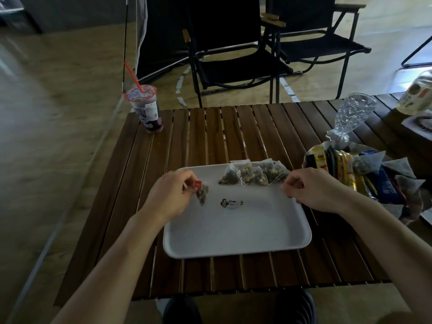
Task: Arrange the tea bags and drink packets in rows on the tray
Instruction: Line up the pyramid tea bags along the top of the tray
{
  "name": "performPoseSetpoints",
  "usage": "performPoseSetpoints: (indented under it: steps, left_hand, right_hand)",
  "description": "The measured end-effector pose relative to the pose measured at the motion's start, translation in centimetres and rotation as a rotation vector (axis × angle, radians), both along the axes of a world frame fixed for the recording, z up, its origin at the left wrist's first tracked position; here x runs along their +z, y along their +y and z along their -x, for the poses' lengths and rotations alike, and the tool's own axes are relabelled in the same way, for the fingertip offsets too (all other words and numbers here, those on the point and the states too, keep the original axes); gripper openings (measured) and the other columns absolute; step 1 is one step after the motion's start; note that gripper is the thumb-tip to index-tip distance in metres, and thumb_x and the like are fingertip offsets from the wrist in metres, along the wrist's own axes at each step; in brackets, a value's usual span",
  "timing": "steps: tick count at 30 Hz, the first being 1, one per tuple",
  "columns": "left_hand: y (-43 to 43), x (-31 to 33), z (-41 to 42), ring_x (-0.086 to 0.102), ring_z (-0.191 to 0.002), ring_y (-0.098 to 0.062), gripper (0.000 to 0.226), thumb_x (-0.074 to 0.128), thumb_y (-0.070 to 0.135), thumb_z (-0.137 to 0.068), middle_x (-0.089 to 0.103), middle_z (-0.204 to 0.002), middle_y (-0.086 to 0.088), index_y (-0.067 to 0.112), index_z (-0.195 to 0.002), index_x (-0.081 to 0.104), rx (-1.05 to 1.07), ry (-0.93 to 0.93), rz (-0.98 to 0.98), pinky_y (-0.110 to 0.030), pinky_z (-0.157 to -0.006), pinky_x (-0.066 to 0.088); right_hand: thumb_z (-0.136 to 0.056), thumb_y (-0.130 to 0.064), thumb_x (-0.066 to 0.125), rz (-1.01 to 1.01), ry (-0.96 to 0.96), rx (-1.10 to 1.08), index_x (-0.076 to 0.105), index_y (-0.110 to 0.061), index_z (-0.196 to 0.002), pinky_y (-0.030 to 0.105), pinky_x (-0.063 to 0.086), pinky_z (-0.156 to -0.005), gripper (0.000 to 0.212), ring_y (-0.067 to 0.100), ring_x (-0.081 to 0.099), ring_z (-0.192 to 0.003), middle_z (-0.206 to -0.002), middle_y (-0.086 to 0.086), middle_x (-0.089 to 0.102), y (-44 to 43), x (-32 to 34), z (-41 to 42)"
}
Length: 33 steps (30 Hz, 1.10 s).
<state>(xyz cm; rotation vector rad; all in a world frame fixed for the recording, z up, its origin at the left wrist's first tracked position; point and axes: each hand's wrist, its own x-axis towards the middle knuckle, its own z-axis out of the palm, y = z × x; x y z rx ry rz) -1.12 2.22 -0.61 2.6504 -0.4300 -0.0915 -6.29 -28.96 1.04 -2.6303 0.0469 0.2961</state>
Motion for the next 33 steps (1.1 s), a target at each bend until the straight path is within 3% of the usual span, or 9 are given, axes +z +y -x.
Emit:
performPoseSetpoints:
  steps: [5,9,14,20,27,33]
  left_hand:
    - [-0.3,-1.0,-0.6,0.056,-0.093,-0.012,0.02,0.066,0.018,-0.091,0.055,-0.106,0.007,0.022,-0.109,0.059,0.106,-0.025,0.022,-0.024,-0.077,0.048]
    - [-0.3,-0.4,-0.9,0.057,-0.082,-0.01,0.021,0.069,0.013,-0.087,0.057,-0.101,0.004,0.017,-0.102,0.056,0.252,-0.061,0.073,-0.016,-0.064,0.043]
    - [-0.9,-0.8,0.1,0.059,-0.082,-0.009,0.029,0.073,0.033,-0.085,0.061,-0.092,0.005,0.025,-0.103,0.053,0.159,0.188,0.012,-0.022,-0.067,0.048]
    - [-2.2,-2.6,-0.7,0.064,-0.087,-0.015,0.036,0.067,0.037,-0.089,0.065,-0.1,-0.001,0.018,-0.116,0.053,0.199,0.067,0.06,-0.035,-0.076,0.058]
    - [-3.9,-3.2,-2.0,0.059,-0.079,-0.008,0.028,0.065,0.033,-0.092,0.059,-0.09,0.007,0.015,-0.111,0.057,0.181,-0.061,0.102,-0.012,-0.058,0.04]
    - [-5.1,-2.8,-1.7,0.056,-0.086,-0.008,0.025,0.063,0.023,-0.093,0.059,-0.106,0.003,0.016,-0.117,0.057,0.016,0.024,0.184,-0.01,-0.061,0.04]
  right_hand:
    - [-0.094,-0.035,0.061,-0.006,0.027,-0.017,0.068,-0.021,-0.094,0.034,0.058,-0.076,0.015,0.007,0.066,-0.075,-0.084,-0.007,0.07,-0.1,-0.2,0.0]
    - [-0.092,-0.031,0.064,-0.044,0.03,-0.059,0.069,-0.02,-0.089,0.036,0.058,-0.076,0.013,0.01,0.067,-0.074,-0.082,-0.005,0.071,-0.1,0.0,-0.1]
    - [-0.092,-0.035,0.063,-0.027,0.031,-0.04,0.068,-0.021,-0.088,0.032,0.058,-0.073,0.015,0.008,0.067,-0.074,-0.082,-0.006,0.071,0.1,-0.1,-0.3]
    - [-0.093,-0.033,0.062,-0.01,0.033,-0.027,0.067,-0.023,-0.09,0.024,0.054,-0.07,0.012,0.005,0.066,-0.073,-0.082,-0.008,0.07,-0.1,-0.3,-0.1]
    - [-0.094,-0.033,0.061,0.016,0.031,-0.036,0.068,-0.022,-0.091,0.028,0.057,-0.074,0.014,0.005,0.066,-0.075,-0.084,-0.007,0.07,-0.4,-0.7,-0.4]
    - [-0.095,-0.036,0.059,0.031,0.031,-0.003,0.068,-0.021,-0.094,0.02,0.053,-0.068,0.017,0.002,0.065,-0.074,-0.082,-0.01,0.068,-0.1,-0.9,-0.7]
